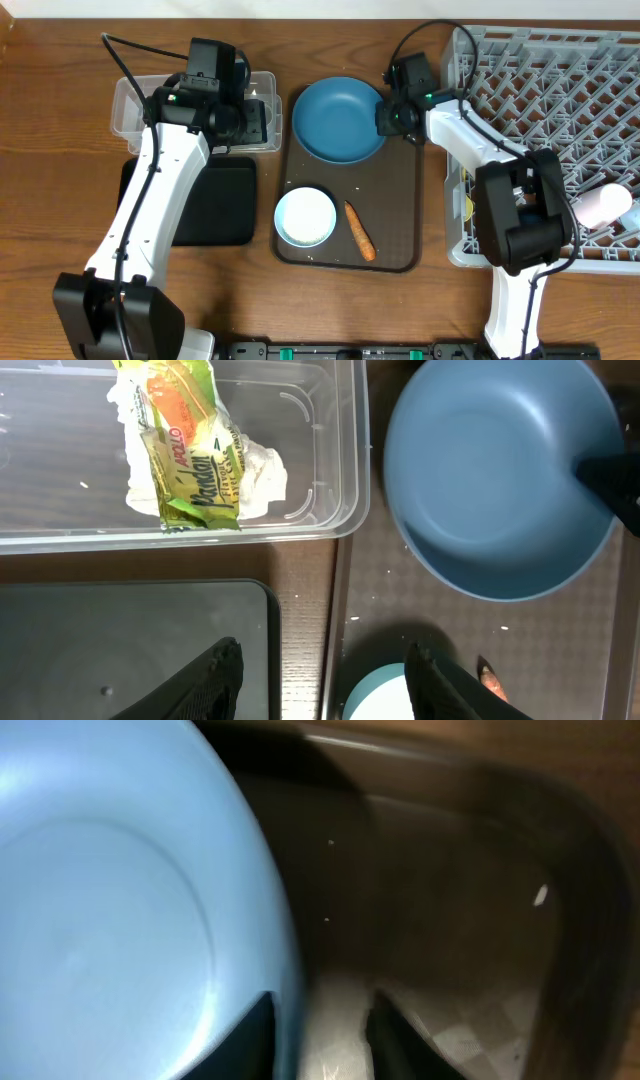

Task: Sort waste into correct bins and load items into the dishwasher rack
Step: 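Reach the right gripper to the blue plate rim and lift it, then carry the blue plate right and set it upright in the rack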

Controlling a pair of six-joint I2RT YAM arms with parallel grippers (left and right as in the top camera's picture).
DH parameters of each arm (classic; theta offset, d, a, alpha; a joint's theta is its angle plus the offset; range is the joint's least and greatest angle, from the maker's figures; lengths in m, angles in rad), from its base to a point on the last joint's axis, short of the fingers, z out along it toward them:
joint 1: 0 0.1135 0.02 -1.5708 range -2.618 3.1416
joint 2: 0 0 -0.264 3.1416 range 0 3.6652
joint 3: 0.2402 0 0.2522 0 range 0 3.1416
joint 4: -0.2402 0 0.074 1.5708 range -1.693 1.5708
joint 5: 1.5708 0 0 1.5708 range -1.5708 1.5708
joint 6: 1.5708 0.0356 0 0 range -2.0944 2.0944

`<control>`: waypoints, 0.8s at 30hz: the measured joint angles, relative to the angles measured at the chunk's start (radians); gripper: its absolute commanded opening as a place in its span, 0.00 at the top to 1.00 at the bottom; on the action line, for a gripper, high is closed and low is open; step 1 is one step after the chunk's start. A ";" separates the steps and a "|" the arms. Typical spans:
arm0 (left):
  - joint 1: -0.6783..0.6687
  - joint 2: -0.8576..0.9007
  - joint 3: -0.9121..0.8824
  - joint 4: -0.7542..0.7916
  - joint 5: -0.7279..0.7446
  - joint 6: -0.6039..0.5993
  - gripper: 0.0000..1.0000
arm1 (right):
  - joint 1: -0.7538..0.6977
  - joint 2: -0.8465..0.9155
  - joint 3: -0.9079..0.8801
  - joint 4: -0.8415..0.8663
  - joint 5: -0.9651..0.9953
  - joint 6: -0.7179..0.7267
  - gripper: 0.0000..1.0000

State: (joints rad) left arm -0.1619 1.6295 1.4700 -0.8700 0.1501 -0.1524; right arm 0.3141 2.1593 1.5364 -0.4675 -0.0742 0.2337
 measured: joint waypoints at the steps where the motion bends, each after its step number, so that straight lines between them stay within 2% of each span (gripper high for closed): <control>1: 0.000 0.000 0.000 0.000 0.000 0.000 0.45 | 0.000 0.003 0.000 -0.001 0.001 0.004 0.93; 3: 0.000 0.000 0.000 0.000 0.000 0.000 0.45 | 0.000 0.005 0.000 0.000 0.003 0.018 0.99; 14: 0.000 0.000 0.000 -0.001 0.000 0.000 0.45 | -0.034 -0.034 0.006 -0.013 0.002 0.018 0.99; 18: 0.000 0.000 0.000 -0.001 0.000 0.000 0.45 | -0.080 -0.126 0.006 -0.037 0.034 -0.044 0.99; 24: 0.000 0.000 0.000 -0.001 0.000 0.000 0.45 | -0.148 -0.377 0.010 -0.045 0.190 -0.187 0.99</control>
State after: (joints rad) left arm -0.1619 1.6295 1.4700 -0.8711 0.1501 -0.1524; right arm 0.1658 1.7821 1.5463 -0.5121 0.1162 0.0471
